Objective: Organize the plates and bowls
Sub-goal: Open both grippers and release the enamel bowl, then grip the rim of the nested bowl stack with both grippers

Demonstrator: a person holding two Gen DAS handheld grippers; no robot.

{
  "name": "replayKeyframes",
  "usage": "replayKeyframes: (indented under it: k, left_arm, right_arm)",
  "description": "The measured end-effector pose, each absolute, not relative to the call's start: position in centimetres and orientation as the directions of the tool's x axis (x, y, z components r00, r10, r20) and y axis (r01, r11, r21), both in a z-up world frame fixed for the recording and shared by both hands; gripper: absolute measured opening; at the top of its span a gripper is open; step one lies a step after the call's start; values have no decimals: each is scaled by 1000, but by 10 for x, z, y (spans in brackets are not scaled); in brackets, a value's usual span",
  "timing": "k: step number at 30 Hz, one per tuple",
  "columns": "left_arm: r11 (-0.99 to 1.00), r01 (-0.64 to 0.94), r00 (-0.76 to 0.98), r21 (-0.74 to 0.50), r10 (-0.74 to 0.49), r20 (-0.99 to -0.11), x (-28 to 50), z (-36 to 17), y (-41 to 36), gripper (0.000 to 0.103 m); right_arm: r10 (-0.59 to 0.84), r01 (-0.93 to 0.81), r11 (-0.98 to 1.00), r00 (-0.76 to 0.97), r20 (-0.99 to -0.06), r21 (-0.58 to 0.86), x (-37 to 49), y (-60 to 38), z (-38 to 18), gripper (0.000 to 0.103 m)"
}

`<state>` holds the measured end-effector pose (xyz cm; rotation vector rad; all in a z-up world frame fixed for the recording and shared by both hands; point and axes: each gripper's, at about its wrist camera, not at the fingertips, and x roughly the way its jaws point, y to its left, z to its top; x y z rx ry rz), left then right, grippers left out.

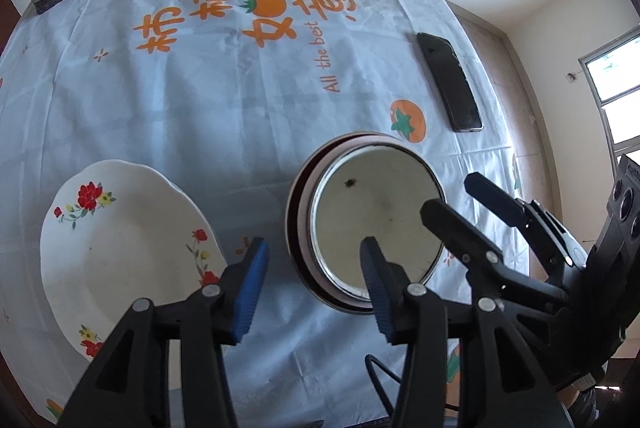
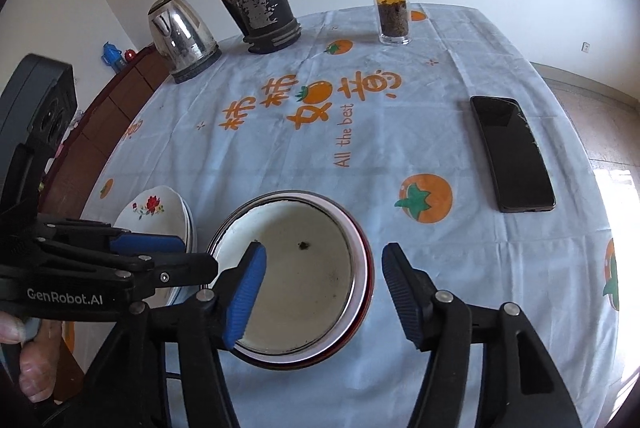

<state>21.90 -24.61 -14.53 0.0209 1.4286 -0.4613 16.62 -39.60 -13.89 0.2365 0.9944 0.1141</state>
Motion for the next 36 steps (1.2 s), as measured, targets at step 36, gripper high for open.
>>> replayKeyframes:
  k: [36]
  left_arm:
    - [897,374,50,-234,-271,-961,205,-172,-260,36]
  right_arm:
    - [156,75,975,446,-882,210,153,-393,-159,30]
